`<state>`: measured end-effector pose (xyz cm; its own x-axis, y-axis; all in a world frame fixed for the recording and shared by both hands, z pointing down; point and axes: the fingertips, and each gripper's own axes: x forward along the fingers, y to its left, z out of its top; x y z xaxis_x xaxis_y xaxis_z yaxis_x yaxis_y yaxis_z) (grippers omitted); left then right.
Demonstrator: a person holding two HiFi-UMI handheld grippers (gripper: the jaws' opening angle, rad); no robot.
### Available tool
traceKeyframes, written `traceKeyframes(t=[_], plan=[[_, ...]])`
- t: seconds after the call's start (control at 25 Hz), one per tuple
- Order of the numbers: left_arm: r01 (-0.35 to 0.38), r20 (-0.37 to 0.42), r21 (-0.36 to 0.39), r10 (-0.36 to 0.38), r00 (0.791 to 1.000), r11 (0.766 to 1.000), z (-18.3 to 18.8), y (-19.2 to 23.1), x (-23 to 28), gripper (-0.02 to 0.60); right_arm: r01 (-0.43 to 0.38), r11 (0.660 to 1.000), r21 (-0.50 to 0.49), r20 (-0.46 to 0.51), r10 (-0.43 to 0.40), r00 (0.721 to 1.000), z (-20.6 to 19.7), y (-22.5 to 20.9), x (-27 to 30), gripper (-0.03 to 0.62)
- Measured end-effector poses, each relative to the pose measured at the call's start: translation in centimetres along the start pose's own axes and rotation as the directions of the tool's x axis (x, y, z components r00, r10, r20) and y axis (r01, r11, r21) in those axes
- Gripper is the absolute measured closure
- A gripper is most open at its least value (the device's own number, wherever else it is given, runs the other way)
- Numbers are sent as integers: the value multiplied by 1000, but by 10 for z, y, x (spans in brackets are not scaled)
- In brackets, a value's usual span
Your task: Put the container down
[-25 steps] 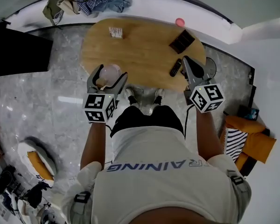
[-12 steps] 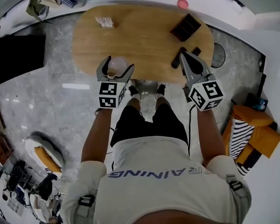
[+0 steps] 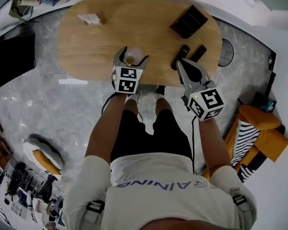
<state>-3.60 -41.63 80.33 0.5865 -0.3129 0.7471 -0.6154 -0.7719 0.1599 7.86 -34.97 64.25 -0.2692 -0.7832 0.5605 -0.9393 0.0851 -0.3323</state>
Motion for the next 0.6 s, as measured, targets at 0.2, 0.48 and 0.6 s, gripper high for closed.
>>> traceKeyframes(t=[0.2, 0.48, 0.6], plan=[[-53, -84, -20, 51, 995, 998, -38, -1, 79, 175, -12, 999, 42, -41, 14, 999, -33, -18, 7, 580], [1, -150, 128, 18, 988, 992, -62, -33, 142, 175, 53, 991, 126, -78, -44, 996, -83, -54, 2, 580], [-10, -146, 144, 31, 989, 990, -64, -33, 154, 175, 59, 986, 154, -83, -46, 995, -96, -59, 2, 580]])
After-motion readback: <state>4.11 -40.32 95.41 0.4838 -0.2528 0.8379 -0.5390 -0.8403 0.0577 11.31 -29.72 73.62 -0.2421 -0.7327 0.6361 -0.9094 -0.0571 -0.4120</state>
